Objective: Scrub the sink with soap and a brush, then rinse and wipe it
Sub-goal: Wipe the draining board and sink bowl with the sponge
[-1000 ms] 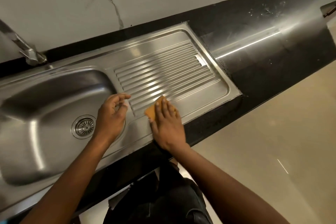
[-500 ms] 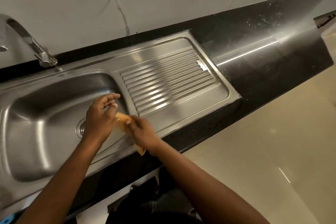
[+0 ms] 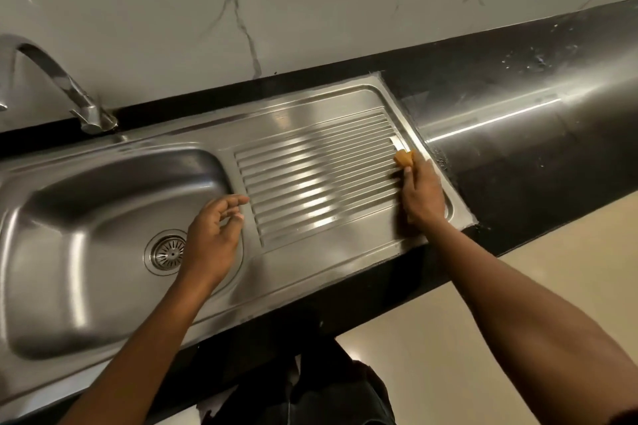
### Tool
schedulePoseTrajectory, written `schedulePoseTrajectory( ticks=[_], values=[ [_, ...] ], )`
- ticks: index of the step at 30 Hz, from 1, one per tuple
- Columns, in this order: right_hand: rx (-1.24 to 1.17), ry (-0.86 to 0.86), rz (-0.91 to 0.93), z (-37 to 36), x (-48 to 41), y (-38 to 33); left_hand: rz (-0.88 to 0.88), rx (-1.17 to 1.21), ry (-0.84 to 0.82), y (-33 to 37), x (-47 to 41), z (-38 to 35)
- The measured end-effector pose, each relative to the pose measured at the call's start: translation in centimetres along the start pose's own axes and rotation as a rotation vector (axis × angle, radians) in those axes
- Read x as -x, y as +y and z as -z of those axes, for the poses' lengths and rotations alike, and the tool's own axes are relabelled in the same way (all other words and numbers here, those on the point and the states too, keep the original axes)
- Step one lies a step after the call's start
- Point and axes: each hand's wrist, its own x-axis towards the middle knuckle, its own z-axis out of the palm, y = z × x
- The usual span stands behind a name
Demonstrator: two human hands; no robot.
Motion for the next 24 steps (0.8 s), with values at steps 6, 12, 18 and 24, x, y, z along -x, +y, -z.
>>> schedulePoseTrajectory(
  ticks=[6, 12, 18, 24],
  values=[
    [0.306, -0.054, 0.003, -4.8, 0.3, -0.9, 0.015, -0.015, -0.014, 0.5, -1.3, -1.0],
    [0.280, -0.160, 0.192, -10.0, 6.6, -7.2, 0.014, -0.017, -0.017, 0.3, -1.9, -1.2],
    [0.170, -0.363, 0.480, -15.0, 14.2, -13.5, -0.011, -0.065, 0.032, 0.2, -2.1, -0.6],
    [-0.451, -0.585, 0.263, -14.0, 14.5, -16.8, 0.010, -0.054, 0.101, 0.8, -2.1, -0.1]
  ],
)
